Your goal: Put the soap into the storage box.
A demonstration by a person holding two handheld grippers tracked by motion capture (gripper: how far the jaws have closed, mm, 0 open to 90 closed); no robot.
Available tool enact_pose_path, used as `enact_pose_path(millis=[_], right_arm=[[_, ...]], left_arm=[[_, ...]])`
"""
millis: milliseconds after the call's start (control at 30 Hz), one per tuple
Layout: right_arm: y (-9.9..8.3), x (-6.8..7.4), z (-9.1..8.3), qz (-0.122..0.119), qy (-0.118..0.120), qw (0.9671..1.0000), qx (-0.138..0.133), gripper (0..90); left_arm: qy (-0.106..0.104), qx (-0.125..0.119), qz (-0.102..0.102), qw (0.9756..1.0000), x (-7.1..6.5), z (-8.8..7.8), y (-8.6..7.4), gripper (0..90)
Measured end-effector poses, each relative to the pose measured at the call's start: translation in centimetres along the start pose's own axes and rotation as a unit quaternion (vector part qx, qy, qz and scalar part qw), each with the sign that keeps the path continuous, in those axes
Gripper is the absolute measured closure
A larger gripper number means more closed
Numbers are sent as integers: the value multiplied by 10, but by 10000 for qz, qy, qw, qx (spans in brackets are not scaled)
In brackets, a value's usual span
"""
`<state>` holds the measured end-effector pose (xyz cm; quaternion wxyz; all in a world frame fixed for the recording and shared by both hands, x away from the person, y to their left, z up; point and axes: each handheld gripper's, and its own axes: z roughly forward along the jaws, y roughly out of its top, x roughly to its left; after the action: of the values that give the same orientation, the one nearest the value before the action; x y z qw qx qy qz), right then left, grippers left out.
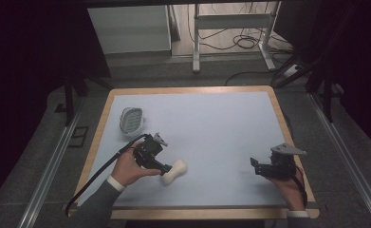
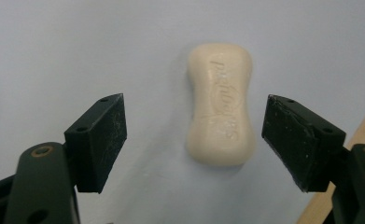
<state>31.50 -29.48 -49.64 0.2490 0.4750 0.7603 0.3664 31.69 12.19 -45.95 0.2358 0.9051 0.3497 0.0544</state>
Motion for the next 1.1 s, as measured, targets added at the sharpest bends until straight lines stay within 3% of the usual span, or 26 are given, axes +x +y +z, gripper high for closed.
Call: enact_pose_path(millis=[267, 467, 833, 1100], right_arm=[[-1, 0, 1, -29, -31, 10000, 31, 84], [-1, 0, 2, -27, -51, 10000, 49, 84], [-1, 0, 1, -50, -65, 9999, 64, 84], [-1, -1, 1, -34, -103, 9999, 69, 84]], left_arm=[[-83, 194, 92, 9997, -7, 19, 3, 222], [-12, 342, 304, 9990, -15, 27, 11, 227], [47, 660, 341, 9972, -18, 46, 13, 257], [223, 777, 405, 9959, -21, 55, 11, 357]])
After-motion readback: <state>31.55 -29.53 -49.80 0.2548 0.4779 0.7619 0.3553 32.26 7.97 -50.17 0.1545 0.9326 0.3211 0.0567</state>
